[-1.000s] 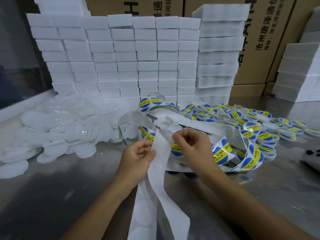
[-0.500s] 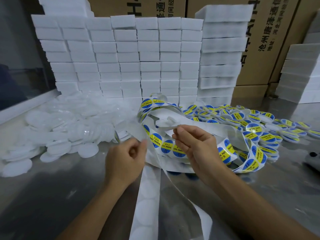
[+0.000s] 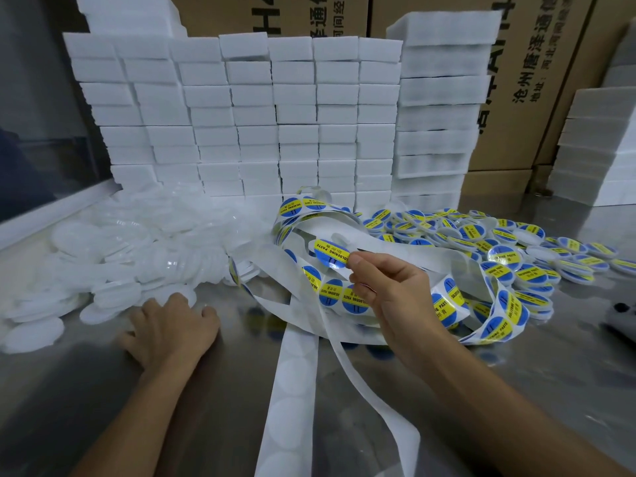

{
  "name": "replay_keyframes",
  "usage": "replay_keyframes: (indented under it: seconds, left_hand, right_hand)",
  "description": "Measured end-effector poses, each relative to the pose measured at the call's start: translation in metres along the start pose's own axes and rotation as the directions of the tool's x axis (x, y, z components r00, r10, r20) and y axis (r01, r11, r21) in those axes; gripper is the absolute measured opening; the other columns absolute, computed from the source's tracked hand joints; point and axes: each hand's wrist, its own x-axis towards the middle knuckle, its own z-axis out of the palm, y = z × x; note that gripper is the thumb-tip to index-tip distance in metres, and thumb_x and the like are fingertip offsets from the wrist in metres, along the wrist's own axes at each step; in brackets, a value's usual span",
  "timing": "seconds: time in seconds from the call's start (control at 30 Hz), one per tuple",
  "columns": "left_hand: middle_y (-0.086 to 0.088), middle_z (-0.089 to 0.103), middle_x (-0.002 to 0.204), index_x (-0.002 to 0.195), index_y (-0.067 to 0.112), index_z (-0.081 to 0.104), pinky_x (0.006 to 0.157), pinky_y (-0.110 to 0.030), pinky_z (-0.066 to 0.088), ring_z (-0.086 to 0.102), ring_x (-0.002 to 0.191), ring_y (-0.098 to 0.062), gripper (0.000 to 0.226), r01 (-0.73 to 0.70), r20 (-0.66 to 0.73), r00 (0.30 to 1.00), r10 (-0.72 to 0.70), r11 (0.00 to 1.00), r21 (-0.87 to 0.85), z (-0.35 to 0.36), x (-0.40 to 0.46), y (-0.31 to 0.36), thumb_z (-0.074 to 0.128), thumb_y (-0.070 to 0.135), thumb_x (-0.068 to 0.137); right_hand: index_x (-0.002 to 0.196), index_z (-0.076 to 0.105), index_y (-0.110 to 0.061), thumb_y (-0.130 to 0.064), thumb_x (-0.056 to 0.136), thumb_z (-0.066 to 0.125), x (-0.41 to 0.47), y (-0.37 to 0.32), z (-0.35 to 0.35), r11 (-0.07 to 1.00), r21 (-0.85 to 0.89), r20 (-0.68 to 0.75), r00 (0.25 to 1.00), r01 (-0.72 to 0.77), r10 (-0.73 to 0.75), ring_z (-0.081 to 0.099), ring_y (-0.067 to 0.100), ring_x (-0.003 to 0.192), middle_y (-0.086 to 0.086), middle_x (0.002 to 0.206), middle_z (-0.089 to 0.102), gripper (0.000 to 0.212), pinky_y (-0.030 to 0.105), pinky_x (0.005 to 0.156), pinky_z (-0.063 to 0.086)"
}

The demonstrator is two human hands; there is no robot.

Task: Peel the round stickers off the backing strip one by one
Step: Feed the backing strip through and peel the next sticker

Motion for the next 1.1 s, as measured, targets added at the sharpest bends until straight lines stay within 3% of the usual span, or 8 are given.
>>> replay_keyframes:
  seconds: [0.17,0.3,0.47,0.67,0.83,0.9,0.97,1.1]
  left_hand:
    - [-0.013,0.061,0.103,0.095,0.017,0.067,0.092,-0.047,0.034,0.047,0.111,-0.036,0.024,-0.01,-0.085,0.996,0.009,1.0,-0.012,0.001,0.004,-0.001,0.064,0.04,0.087]
    - [-0.013,0.061,0.103,0.089,0.017,0.072,0.089,-0.046,0.042,0.052,0.105,-0.037,0.018,-0.028,-0.094,0.995,0.028,1.0,0.0,0.001,0.005,0.0,0.066,0.034,0.087]
    - [-0.017,0.058,0.109,0.072,0.008,0.068,0.078,-0.041,0.05,0.06,0.09,-0.038,0.013,-0.102,-0.142,0.988,0.058,0.941,-0.323,-0.003,0.004,0.008,0.072,0.014,0.082]
    - [-0.014,0.07,0.098,0.082,0.008,0.073,0.08,-0.039,0.047,0.062,0.093,-0.037,0.004,-0.156,-0.229,0.972,0.053,0.874,-0.459,-0.008,-0.001,0.013,0.07,0.006,0.081]
    - [0.002,0.062,0.072,0.081,0.011,0.058,0.07,-0.028,0.04,0.061,0.069,-0.021,0.014,-0.336,-0.392,0.916,0.088,0.702,-0.627,-0.015,-0.012,0.021,0.072,0.008,0.084]
    - [0.015,0.056,0.072,0.089,0.016,0.047,0.064,-0.028,0.045,0.061,0.063,-0.003,0.026,-0.402,-0.44,0.894,0.088,0.594,-0.697,-0.023,-0.021,0.028,0.072,0.01,0.085]
    - [0.014,0.058,0.076,0.093,0.017,0.049,0.061,-0.02,0.049,0.06,0.066,0.005,0.024,-0.538,-0.537,0.827,0.165,0.507,-0.673,-0.029,-0.03,0.036,0.071,0.008,0.086]
    - [-0.007,0.066,0.082,0.081,0.001,0.063,0.061,-0.022,0.05,0.057,0.071,-0.011,0.011,-0.841,-0.734,0.524,0.431,0.401,-0.364,-0.031,-0.049,0.051,0.064,-0.011,0.079]
  right_hand:
    - [0.094,0.077,-0.024,-0.011,0.083,0.076,0.002,0.001,-0.003,0.999,-0.028,-0.043,0.999,0.024,-0.025,0.066,0.003,0.064,-0.002,0.08,0.077,0.016,0.018,0.065,0.054]
    - [0.093,0.075,-0.021,-0.009,0.083,0.075,0.003,0.002,-0.003,0.998,-0.05,-0.087,0.996,0.026,-0.03,0.065,-0.001,0.061,-0.006,0.078,0.077,0.015,0.011,0.055,0.048]
    - [0.087,0.073,-0.021,-0.014,0.085,0.075,0.005,0.001,-0.004,0.996,-0.085,-0.114,0.993,0.015,-0.025,0.068,0.003,0.066,-0.008,0.076,0.075,0.008,0.014,0.054,0.049]
    - [0.081,0.074,-0.028,-0.02,0.085,0.075,0.002,0.0,-0.003,0.987,-0.159,-0.09,0.995,0.024,-0.038,0.069,0.005,0.071,-0.011,0.075,0.072,0.009,0.015,0.057,0.049]
    - [0.082,0.076,-0.035,-0.023,0.087,0.073,0.0,0.0,-0.003,0.984,-0.167,-0.059,0.996,0.055,-0.065,0.067,0.004,0.068,-0.015,0.077,0.07,0.014,0.015,0.058,0.05]
    - [0.091,0.075,-0.037,-0.023,0.088,0.072,-0.001,-0.001,-0.003,0.983,-0.163,-0.04,0.995,0.082,-0.089,0.065,0.004,0.064,-0.015,0.077,0.067,0.015,0.017,0.059,0.051]
    - [0.101,0.072,-0.037,-0.023,0.088,0.071,-0.002,-0.002,-0.001,0.985,-0.149,-0.004,0.996,0.089,-0.091,0.064,0.007,0.062,-0.012,0.078,0.068,0.018,0.02,0.061,0.052]
    - [0.115,0.062,-0.033,-0.029,0.089,0.069,-0.007,-0.004,0.004,0.992,-0.11,0.11,0.993,0.053,-0.041,0.067,0.012,0.065,0.0,0.083,0.076,0.028,0.022,0.059,0.052]
